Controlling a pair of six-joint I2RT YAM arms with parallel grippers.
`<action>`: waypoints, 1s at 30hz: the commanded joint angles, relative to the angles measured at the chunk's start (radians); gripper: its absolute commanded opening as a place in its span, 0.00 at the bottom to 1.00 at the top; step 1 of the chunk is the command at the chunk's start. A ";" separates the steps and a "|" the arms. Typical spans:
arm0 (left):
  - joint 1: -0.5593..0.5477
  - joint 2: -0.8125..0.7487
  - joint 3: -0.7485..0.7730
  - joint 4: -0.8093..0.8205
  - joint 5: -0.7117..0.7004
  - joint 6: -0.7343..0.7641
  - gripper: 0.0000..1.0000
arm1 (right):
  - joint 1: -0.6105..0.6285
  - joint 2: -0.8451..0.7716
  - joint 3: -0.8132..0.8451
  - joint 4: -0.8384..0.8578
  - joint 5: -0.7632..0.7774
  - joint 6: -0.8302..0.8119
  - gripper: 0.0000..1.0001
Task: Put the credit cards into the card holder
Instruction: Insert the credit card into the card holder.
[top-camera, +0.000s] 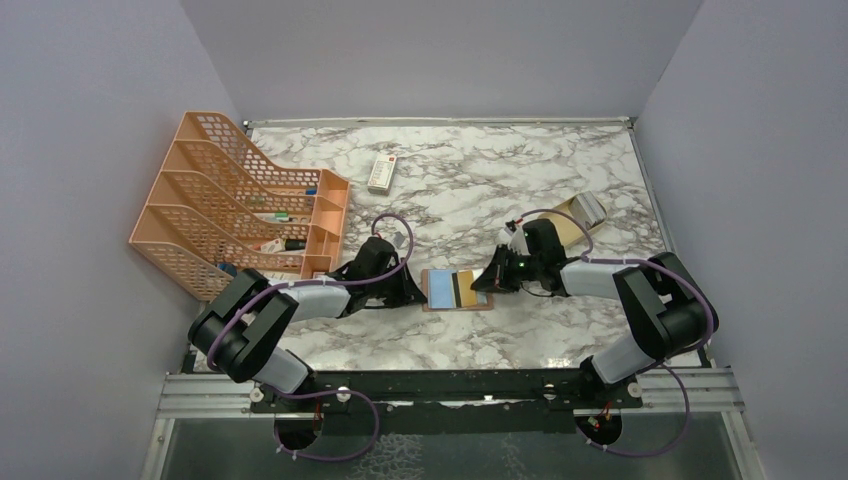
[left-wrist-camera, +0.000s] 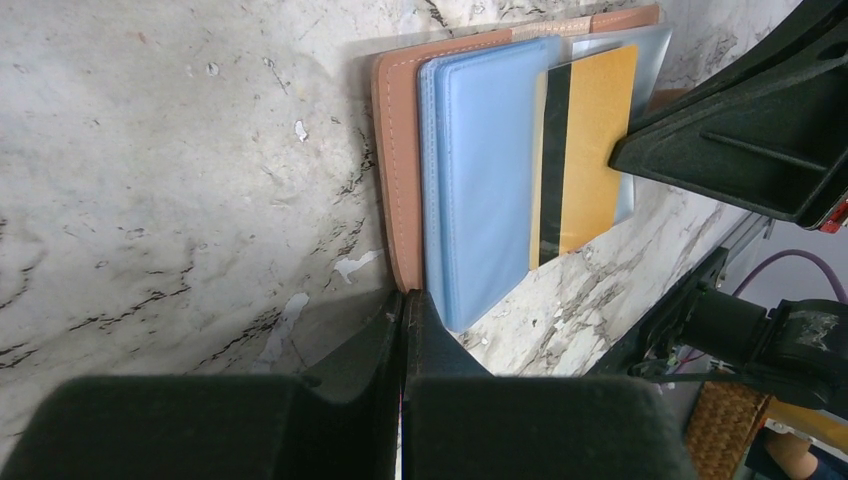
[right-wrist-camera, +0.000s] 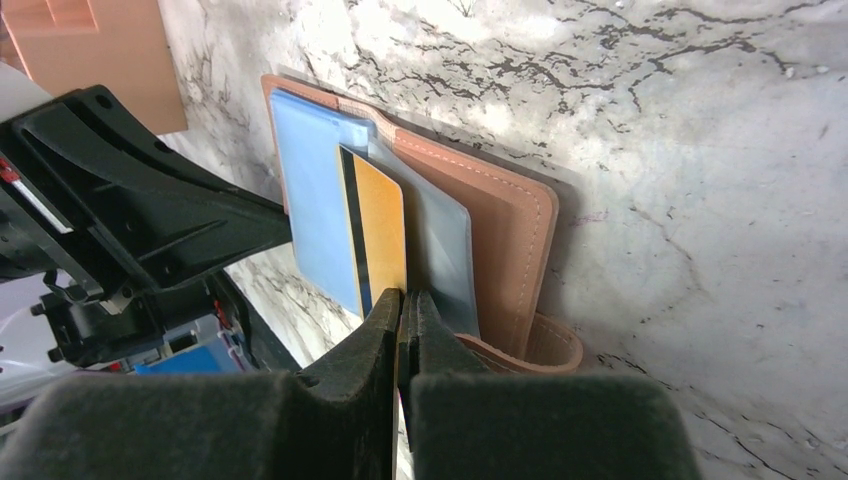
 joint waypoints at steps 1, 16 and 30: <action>-0.012 0.010 -0.008 0.036 0.045 -0.021 0.00 | 0.000 -0.002 -0.028 0.059 0.047 0.030 0.01; -0.016 0.023 -0.020 0.059 0.045 -0.033 0.00 | 0.020 0.030 -0.044 0.121 0.043 0.086 0.01; -0.017 -0.003 -0.032 0.064 0.032 -0.058 0.00 | 0.065 0.014 -0.042 0.112 0.077 0.108 0.04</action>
